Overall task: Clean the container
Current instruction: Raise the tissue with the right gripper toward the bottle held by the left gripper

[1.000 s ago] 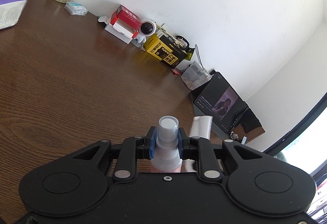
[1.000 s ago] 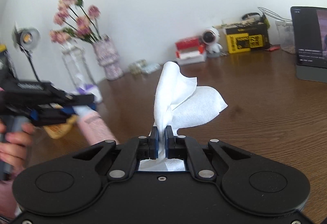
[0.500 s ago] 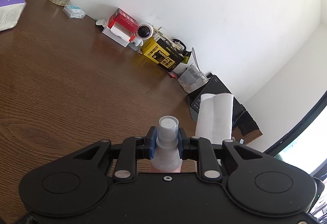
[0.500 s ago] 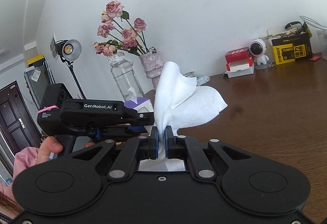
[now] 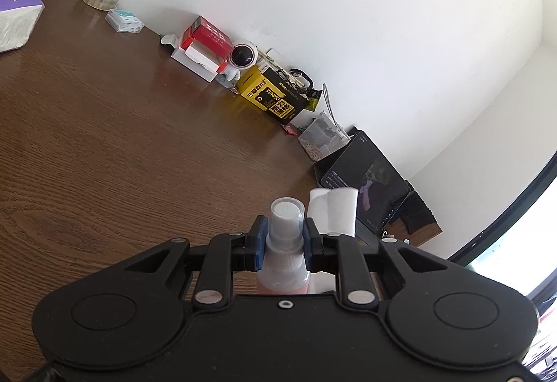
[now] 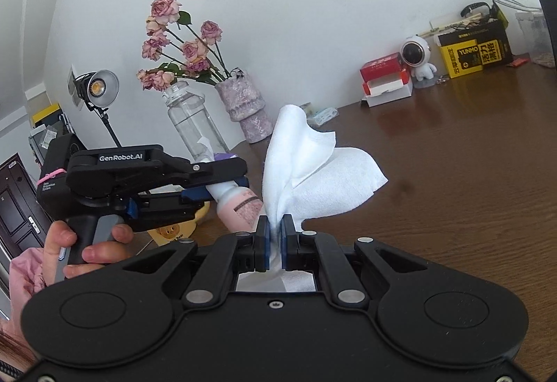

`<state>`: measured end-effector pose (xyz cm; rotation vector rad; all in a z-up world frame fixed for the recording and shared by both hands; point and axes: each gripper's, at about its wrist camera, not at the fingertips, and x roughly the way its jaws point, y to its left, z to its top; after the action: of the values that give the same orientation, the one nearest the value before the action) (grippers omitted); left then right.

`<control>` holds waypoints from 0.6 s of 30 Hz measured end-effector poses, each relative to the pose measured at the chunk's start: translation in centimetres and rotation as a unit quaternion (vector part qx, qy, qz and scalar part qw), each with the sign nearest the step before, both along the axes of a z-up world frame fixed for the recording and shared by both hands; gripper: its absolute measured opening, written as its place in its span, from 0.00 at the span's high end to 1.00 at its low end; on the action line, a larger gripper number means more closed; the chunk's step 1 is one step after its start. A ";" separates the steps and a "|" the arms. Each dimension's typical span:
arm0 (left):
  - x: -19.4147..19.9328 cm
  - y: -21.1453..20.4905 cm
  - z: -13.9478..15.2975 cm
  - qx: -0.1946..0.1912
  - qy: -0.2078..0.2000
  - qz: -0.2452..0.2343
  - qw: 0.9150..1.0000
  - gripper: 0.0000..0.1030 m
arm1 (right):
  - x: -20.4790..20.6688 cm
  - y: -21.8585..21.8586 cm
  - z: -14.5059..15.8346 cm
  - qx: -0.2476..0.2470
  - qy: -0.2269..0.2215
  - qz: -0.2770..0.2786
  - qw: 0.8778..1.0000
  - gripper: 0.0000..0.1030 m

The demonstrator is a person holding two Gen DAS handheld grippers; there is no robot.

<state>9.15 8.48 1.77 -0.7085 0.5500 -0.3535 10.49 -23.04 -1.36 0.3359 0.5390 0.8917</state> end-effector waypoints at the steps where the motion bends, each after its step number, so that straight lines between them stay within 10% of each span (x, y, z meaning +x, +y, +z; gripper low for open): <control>1: 0.0 0.0 0.0 0.000 0.000 0.000 1.000 0.80 | 0.0 -0.2 -0.3 0.000 0.005 -0.003 1.000 0.94; 18: -0.1 -0.7 -0.2 0.004 0.007 -0.005 1.000 0.80 | -0.3 1.5 1.9 0.021 -0.018 0.024 0.999 0.94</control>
<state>9.05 7.73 1.55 -0.7005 0.5674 -0.3552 10.21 -21.53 0.56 0.3460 0.4980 0.9546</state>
